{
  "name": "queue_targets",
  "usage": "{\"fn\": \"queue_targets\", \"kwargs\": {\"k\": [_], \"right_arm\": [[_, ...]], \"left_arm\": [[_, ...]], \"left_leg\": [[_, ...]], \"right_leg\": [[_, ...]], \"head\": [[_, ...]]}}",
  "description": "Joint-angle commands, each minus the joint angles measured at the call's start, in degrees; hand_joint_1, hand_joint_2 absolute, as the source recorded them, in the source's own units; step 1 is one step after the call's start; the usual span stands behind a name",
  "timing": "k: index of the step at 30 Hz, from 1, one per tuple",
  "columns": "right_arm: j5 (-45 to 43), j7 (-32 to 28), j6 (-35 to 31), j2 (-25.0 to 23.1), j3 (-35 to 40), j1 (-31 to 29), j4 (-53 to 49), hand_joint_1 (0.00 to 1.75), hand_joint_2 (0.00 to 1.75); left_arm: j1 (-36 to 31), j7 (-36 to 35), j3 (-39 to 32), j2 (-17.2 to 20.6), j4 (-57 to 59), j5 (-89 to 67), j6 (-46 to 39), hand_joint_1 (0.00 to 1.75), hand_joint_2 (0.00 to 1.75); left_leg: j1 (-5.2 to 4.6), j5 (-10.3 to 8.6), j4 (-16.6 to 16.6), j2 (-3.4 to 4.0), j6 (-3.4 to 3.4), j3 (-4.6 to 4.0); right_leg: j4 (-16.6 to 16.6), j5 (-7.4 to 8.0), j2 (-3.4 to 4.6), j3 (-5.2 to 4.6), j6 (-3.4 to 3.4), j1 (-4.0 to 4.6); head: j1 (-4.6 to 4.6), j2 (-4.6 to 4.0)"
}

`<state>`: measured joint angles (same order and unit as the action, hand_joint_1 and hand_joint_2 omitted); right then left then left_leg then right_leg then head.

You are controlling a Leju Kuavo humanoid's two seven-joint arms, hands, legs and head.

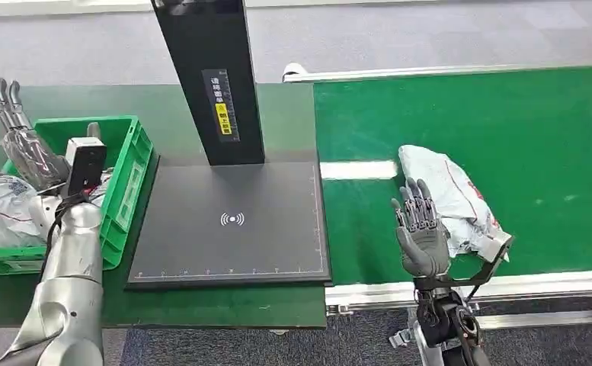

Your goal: Moved the parcel from conveyor to table for the left to box.

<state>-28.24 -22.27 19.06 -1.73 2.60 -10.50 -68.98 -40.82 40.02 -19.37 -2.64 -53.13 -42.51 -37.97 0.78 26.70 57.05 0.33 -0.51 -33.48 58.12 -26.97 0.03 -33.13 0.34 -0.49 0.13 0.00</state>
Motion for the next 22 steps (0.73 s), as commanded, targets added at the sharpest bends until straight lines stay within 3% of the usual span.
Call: {"fn": "queue_targets", "kwargs": {"k": [1, 2, 3, 5, 8, 9, 12, 13, 14, 17, 22], "right_arm": [[-4.47, 2.52, 4.8, 2.1, 0.47, -0.18, 4.51, 0.0, 1.75], [-6.17, 5.06, 7.36, 3.0, 1.5, -0.64, 5.86, 0.0, 1.75], [-5.21, 5.77, 8.3, 3.75, 2.8, -1.71, 7.81, 0.0, 0.0], [-3.51, 5.38, 13.05, 4.84, 5.34, -3.84, 11.51, 0.0, 0.0], [1.15, 6.1, 13.54, 4.64, 8.05, -6.36, 14.19, 0.0, 0.0], [2.47, 5.33, 13.16, 4.32, 8.37, -6.76, 13.64, 0.0, 1.75], [7.15, 3.49, 6.45, 2.31, 7.74, -8.54, 11.94, 0.0, 1.75], [10.6, 2.76, -0.15, 1.66, 7.6, -9.19, 11.78, 0.0, 1.75], [11.82, 5.86, -3.04, 1.09, 8.34, -10.39, 12.82, 0.0, 1.75], [15.25, 3.8, -3.94, 1.07, 11.21, -12.97, 14.66, 0.0, 1.75], [20.88, -1.44, -12.0, -1.84, 9.11, -12.88, 13.61, 0.0, 1.75]], "left_arm": [[-0.33, -0.02, 10.54, -0.18, 3.93, 13.59, -0.97, 0.0, 1.75], [0.43, -0.02, 14.54, -0.35, 5.51, 19.23, 2.37, 0.0, 1.75], [2.38, -0.73, 18.3, -1.04, 4.77, 21.86, 5.31, 0.0, 1.75], [6.59, -3.8, 24.32, -1.76, 0.65, 26.74, 11.42, 0.0, 1.75], [12.6, -7.88, 30.36, -2.5, -4.69, 34.37, 20.2, 0.0, 1.75], [14.42, -9.03, 31.54, -2.53, -6.06, 36.44, 23.17, 0.0, 1.75], [19.77, -10.81, 33.84, -2.71, -8.79, 40.57, 29.06, 0.0, 1.75], [20.85, -11.21, 34.45, -2.81, -8.84, 40.43, 29.84, 0.0, 1.75], [22.07, -12.29, 34.58, -2.84, -9.03, 42.2, 33.12, 0.0, 1.75], [23.66, -13.06, 35.16, -2.65, -8.27, 44.08, 39.19, 0.0, 1.75], [26.41, -13.7, 33.75, -3.41, -10.86, 46.34, 45.04, 0.0, 1.75]], "left_leg": [[-0.01, -0.05, -0.1, -0.13, 0.08, 0.07], [0.0, -0.04, -0.08, -0.17, 0.05, 0.07], [-0.02, -0.1, -0.16, -0.41, 0.08, 0.13], [-0.05, -0.1, -0.21, -0.33, 0.08, 0.21], [-0.07, -0.07, -0.25, -0.15, 0.1, 0.28], [-0.08, -0.02, -0.14, -0.03, 0.08, 0.17], [-0.1, 0.02, -0.17, 0.1, 0.09, 0.17], [-0.13, 0.04, -0.09, 0.16, 0.05, 0.11], [-0.14, 0.05, -0.16, 0.17, 0.07, 0.19], [-0.13, 0.06, -0.12, 0.3, 0.04, 0.17], [-0.08, 0.06, -0.11, 0.27, 0.05, 0.12]], "right_leg": [[-0.16, 0.04, -0.11, 0.15, 0.03, 0.0], [-0.13, 0.0, -0.15, 0.15, 0.02, 0.01], [-0.21, -0.01, -0.39, 0.29, 0.03, -0.01], [-0.26, 0.01, -0.3, 0.31, 0.03, -0.05], [-0.31, 0.06, -0.1, 0.33, 0.04, -0.07], [-0.18, 0.04, 0.02, 0.21, 0.04, -0.07], [-0.2, 0.05, 0.13, 0.2, 0.03, -0.09], [-0.08, 0.01, 0.17, 0.08, 0.02, -0.12], [-0.15, 0.02, 0.19, 0.15, 0.01, -0.13], [-0.09, 0.05, 0.32, 0.06, -0.01, -0.12], [-0.1, 0.06, 0.29, 0.05, 0.0, -0.07]], "head": [[0.02, -0.02], [0.02, 0.0], [0.02, -0.02], [0.0, -0.02], [0.04, -0.02], [0.0, -0.02], [0.0, 0.0], [-0.02, 0.0], [0.02, 0.0], [-0.04, -0.02], [0.0, -0.02]]}}
